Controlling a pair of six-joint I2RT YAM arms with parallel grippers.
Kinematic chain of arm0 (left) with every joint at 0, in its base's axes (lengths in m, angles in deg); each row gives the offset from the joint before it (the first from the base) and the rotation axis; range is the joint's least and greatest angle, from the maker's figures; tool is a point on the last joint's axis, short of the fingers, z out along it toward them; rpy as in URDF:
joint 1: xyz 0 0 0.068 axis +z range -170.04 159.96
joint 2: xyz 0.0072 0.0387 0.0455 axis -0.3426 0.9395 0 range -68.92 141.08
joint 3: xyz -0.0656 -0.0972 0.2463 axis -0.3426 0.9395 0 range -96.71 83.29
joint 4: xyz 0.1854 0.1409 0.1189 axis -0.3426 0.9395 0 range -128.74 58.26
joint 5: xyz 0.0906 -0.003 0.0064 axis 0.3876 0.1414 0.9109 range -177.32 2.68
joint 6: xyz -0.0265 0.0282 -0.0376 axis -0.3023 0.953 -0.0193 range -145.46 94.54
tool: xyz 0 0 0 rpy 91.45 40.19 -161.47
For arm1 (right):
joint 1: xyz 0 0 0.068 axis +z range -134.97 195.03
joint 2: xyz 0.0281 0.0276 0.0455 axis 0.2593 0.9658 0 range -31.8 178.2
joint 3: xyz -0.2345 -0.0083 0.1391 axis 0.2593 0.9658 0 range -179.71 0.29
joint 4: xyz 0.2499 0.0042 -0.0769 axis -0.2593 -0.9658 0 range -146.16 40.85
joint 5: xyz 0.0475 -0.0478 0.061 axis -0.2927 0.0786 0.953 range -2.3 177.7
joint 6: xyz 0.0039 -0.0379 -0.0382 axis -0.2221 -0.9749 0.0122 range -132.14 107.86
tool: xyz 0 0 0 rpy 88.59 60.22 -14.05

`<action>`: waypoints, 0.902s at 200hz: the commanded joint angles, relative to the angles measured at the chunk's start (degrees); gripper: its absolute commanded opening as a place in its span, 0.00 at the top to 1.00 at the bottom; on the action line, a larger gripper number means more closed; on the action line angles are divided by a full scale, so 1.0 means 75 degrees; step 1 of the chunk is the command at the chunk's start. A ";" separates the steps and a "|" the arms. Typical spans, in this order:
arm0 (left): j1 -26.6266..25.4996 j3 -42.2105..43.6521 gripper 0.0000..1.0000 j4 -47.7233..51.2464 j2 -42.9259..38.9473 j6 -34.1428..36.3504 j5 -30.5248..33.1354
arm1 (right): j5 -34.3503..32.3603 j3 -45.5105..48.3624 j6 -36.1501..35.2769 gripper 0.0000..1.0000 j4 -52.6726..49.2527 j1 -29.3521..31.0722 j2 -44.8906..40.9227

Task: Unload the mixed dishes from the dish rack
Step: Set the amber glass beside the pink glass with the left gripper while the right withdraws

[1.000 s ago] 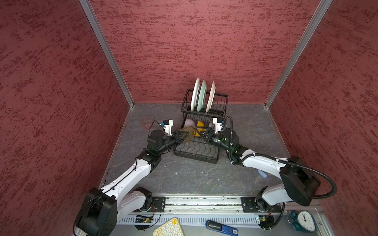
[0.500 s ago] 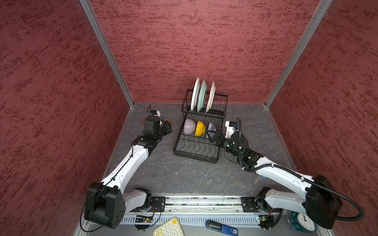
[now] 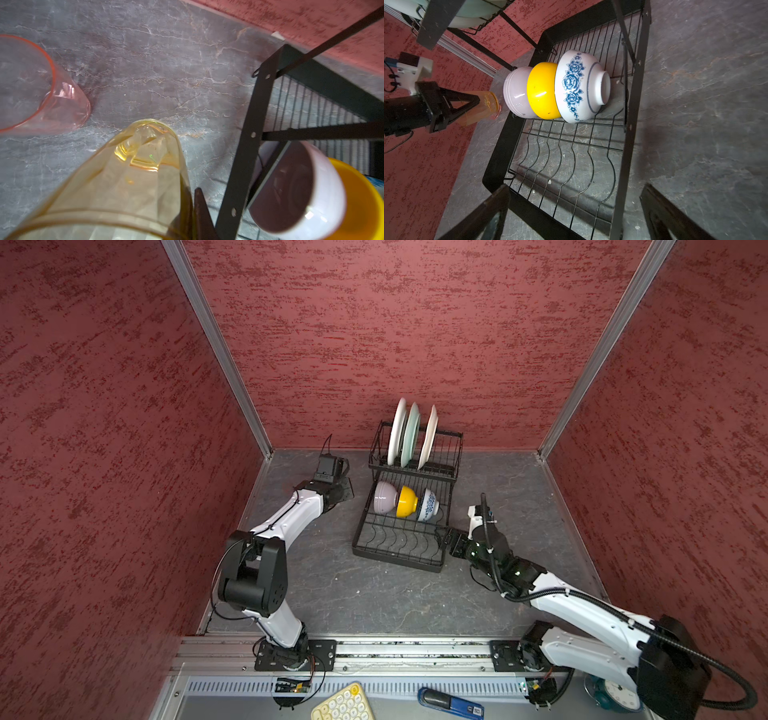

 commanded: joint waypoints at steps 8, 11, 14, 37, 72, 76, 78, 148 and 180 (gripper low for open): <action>0.0066 -0.0709 1.00 0.0320 0.0577 0.0391 0.0367 | -0.0275 0.0166 -0.0044 0.01 -0.0241 -0.0032 -0.0391; 0.0066 -0.0741 1.00 0.0324 0.0638 0.0400 0.0390 | -0.0278 0.0186 -0.0041 0.01 -0.0252 -0.0028 -0.0421; 0.0075 -0.0782 1.00 0.0326 0.0697 0.0406 0.0400 | -0.0281 0.0207 -0.0029 0.01 -0.0271 -0.0030 -0.0445; 0.0078 -0.1083 1.00 0.0446 0.1114 0.0447 0.0535 | -0.0263 0.0342 0.0036 0.01 -0.0341 -0.0025 -0.0554; 0.0089 -0.1539 1.00 0.0644 0.1598 0.0581 0.0506 | -0.0130 0.0440 0.0205 0.01 -0.0348 -0.0032 -0.0526; 0.0100 -0.1594 1.00 0.0668 0.1642 0.0598 0.0497 | -0.0097 0.0440 0.0218 0.01 -0.0337 -0.0032 -0.0514; 0.0101 -0.1619 1.00 0.0689 0.1669 0.0604 0.0513 | -0.0084 0.0442 0.0221 0.01 -0.0345 -0.0032 -0.0505; 0.0326 -0.2869 0.87 0.1391 0.2620 0.1044 0.0110 | -0.0183 0.0705 0.0607 0.01 -0.0584 -0.0032 -0.0729; 0.0441 -0.3283 0.67 0.1578 0.2863 0.1225 0.0047 | -0.0317 0.0823 0.0665 0.01 -0.0734 -0.0032 -0.0875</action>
